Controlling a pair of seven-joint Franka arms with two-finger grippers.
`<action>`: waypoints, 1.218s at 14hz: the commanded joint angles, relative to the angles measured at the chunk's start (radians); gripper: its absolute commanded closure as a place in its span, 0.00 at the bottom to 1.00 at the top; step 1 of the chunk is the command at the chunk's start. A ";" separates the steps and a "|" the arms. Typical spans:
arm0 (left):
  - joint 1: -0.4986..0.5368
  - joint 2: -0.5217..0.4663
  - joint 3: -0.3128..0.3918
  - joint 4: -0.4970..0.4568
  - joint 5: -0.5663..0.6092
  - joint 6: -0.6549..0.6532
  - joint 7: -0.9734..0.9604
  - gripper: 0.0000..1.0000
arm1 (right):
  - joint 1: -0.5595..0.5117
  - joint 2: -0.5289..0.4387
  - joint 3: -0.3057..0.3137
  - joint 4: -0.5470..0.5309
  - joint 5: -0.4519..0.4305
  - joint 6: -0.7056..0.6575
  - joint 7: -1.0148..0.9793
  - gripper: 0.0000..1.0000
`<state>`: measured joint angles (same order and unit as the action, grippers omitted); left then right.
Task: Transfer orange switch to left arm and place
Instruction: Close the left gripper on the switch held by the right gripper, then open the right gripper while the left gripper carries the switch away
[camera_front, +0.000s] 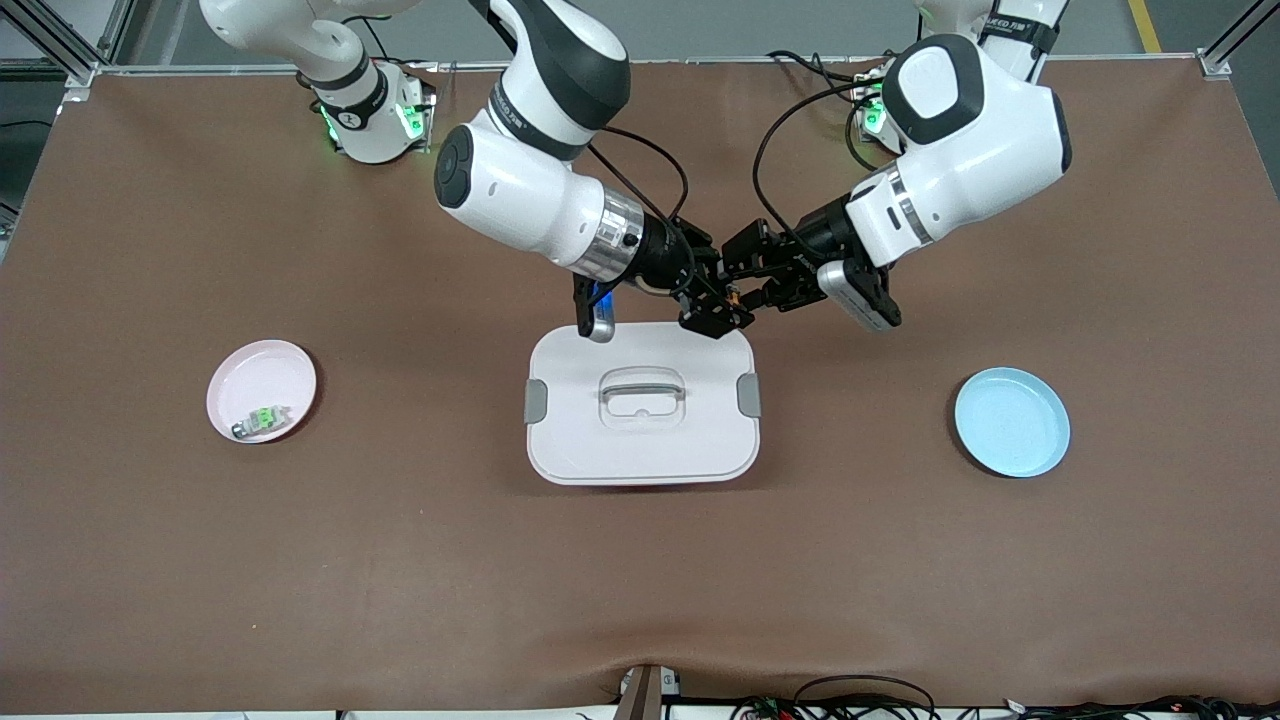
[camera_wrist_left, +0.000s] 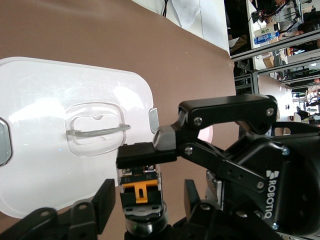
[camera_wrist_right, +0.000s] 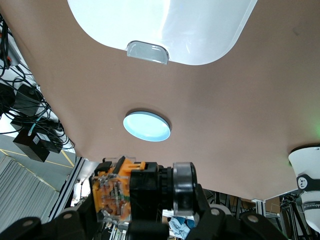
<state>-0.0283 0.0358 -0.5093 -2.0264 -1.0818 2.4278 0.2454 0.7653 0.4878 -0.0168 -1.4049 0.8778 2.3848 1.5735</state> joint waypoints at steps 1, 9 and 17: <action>0.002 0.004 -0.012 -0.005 -0.029 0.025 0.025 0.49 | 0.012 0.021 -0.009 0.027 0.004 0.002 0.000 0.48; 0.002 0.009 -0.012 0.006 -0.015 0.025 0.026 1.00 | 0.011 0.022 -0.009 0.027 0.006 0.002 0.000 0.46; 0.007 0.010 -0.011 0.012 0.013 0.025 0.025 1.00 | 0.002 0.014 -0.011 0.030 0.006 -0.009 0.003 0.00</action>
<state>-0.0270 0.0447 -0.5106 -2.0254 -1.0812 2.4420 0.2547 0.7659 0.4932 -0.0216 -1.4008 0.8774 2.3859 1.5726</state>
